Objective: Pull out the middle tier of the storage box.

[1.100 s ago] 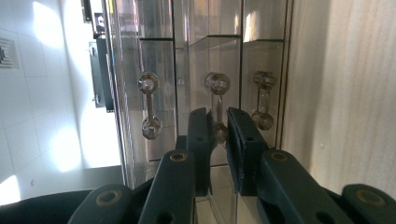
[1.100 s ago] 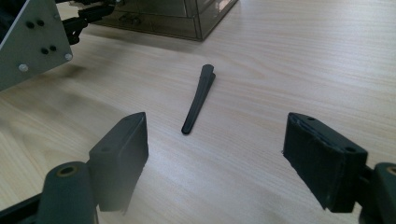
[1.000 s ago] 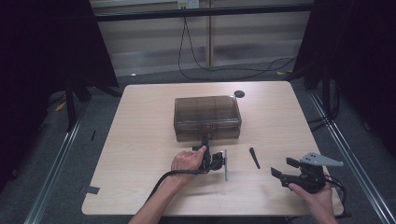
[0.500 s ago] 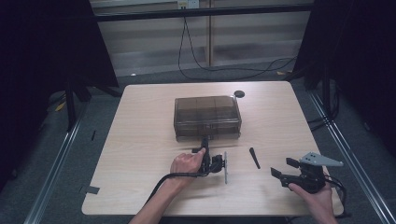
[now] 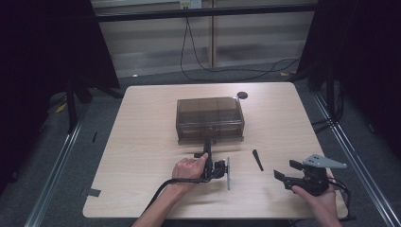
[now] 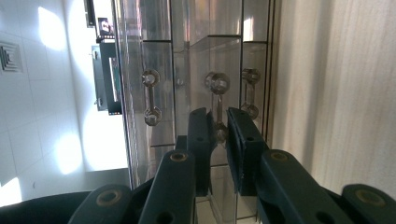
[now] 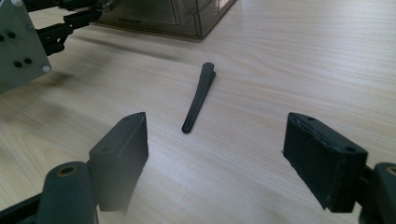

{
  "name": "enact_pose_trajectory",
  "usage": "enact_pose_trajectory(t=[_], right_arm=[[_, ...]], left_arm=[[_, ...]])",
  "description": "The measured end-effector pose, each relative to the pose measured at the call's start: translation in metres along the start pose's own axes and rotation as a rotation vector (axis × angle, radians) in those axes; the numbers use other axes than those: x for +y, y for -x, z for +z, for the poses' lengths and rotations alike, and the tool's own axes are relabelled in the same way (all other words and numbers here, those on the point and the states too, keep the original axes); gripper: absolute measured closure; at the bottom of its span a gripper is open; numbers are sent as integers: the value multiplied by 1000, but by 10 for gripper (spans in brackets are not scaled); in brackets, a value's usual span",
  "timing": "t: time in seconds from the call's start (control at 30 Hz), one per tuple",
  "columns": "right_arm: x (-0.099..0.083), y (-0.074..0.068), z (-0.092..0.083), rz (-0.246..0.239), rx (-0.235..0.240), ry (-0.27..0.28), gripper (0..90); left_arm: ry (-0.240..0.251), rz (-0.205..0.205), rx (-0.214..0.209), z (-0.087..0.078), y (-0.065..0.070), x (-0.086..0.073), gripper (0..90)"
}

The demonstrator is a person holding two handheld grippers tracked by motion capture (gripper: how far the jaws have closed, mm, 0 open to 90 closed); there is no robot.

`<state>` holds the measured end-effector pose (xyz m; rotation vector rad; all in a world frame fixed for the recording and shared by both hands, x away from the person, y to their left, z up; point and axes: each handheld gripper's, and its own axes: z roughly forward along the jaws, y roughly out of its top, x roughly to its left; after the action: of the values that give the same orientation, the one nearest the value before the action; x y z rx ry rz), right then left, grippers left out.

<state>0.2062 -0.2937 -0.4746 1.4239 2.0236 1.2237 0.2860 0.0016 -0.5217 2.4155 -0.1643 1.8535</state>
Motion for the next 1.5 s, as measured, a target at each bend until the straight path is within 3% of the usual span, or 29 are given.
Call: enact_pose_trajectory(t=[0.87,1.1,1.5], right_arm=[[0,0,0,4,-1,0,220],[0,0,0,1,-3,-1,220],[0,0,0,1,-2,-5,218]], left_arm=[[11,17,23,-13,4,-1,807],[10,-3,11,-14,6,-2,807],[15,3,9,-22,6,-2,807]])
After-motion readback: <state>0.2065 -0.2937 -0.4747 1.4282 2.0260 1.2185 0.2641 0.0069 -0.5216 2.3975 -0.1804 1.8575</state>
